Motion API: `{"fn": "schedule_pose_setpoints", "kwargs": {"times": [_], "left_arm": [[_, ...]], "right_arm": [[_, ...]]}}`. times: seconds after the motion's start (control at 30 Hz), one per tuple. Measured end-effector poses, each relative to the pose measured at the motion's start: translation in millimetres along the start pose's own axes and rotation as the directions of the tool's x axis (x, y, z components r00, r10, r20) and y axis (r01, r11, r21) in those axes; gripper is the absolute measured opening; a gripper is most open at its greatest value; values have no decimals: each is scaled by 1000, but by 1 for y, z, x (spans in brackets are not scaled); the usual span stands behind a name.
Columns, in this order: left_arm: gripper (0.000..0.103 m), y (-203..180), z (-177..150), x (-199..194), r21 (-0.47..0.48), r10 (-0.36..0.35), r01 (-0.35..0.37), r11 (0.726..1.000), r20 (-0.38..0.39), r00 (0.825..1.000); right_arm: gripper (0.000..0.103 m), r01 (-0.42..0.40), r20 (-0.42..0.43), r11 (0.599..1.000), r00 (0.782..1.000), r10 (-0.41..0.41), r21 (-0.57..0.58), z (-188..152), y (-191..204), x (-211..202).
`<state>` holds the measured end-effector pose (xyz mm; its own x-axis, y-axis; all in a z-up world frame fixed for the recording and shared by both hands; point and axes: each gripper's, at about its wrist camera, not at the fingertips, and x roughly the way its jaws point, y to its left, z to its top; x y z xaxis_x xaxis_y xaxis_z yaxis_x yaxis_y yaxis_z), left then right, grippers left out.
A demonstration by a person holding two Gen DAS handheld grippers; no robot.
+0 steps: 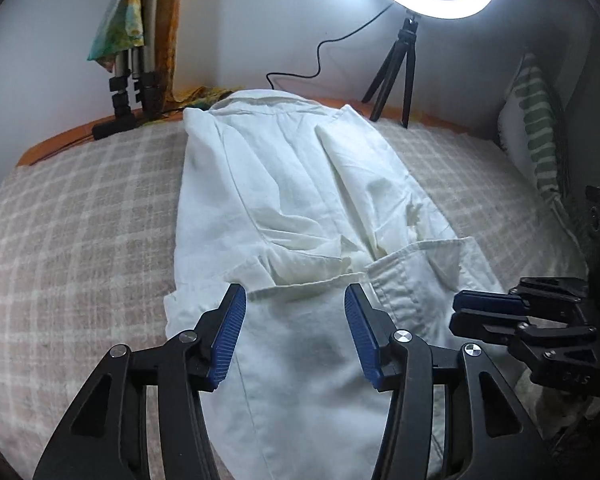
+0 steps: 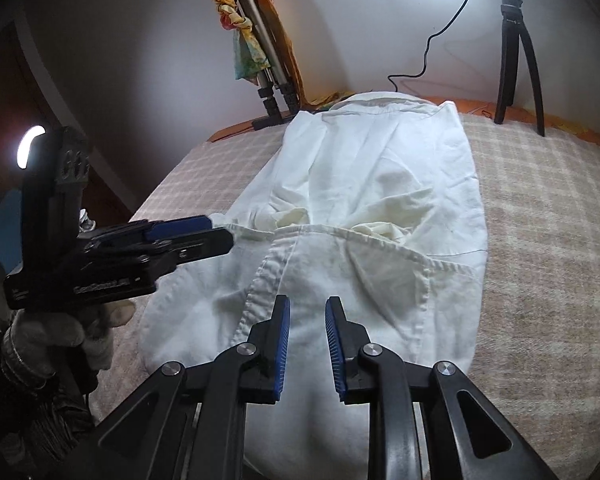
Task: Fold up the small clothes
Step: 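Fold the hem up toward the collar with both tools and release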
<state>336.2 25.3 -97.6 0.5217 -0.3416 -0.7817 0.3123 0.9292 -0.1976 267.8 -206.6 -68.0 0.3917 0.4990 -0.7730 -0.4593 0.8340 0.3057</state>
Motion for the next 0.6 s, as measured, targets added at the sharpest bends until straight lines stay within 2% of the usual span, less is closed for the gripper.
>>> {"fn": "schedule_pose_setpoints", "kwargs": {"times": [0.07, 0.17, 0.23, 0.27, 0.3, 0.37, 0.57, 0.6], "left_arm": [[50, -4, 0, 12, 60, 19, -18, 998, -27, 999], [50, -5, -6, 18, 87, 3, 0, 996, -33, 999], [45, -7, -9, 19, 112, -4, 7, 994, -22, 1000], [26, -7, -9, 19, 119, -13, 16, 993, -22, 1000], [13, -8, -11, 20, 122, -20, 22, 992, -18, 1000], [4, -8, -11, 18, 130, -40, 40, 991, -6, 999], [3, -8, -14, 4, 142, 9, -22, 990, 92, 996], [7, -9, -14, 2, 151, 11, -28, 988, 112, 994]], "right_arm": [[20, 13, -17, 1000, 1000, -13, -11, -2, 0, 6], [20, 13, -36, 1000, 999, -13, -3, -4, -5, 12], [19, 16, -46, 1000, 999, -17, -7, -6, -7, 15], [17, 20, -49, 1000, 999, -20, -11, -6, -7, 16], [17, 23, -51, 1000, 998, -23, -13, -7, -7, 17], [16, 28, -52, 999, 998, -29, -17, -6, -7, 19], [16, 66, -66, 997, 995, -68, -33, -7, -6, 20], [16, 65, -67, 998, 996, -66, -27, -7, -7, 20]]}}
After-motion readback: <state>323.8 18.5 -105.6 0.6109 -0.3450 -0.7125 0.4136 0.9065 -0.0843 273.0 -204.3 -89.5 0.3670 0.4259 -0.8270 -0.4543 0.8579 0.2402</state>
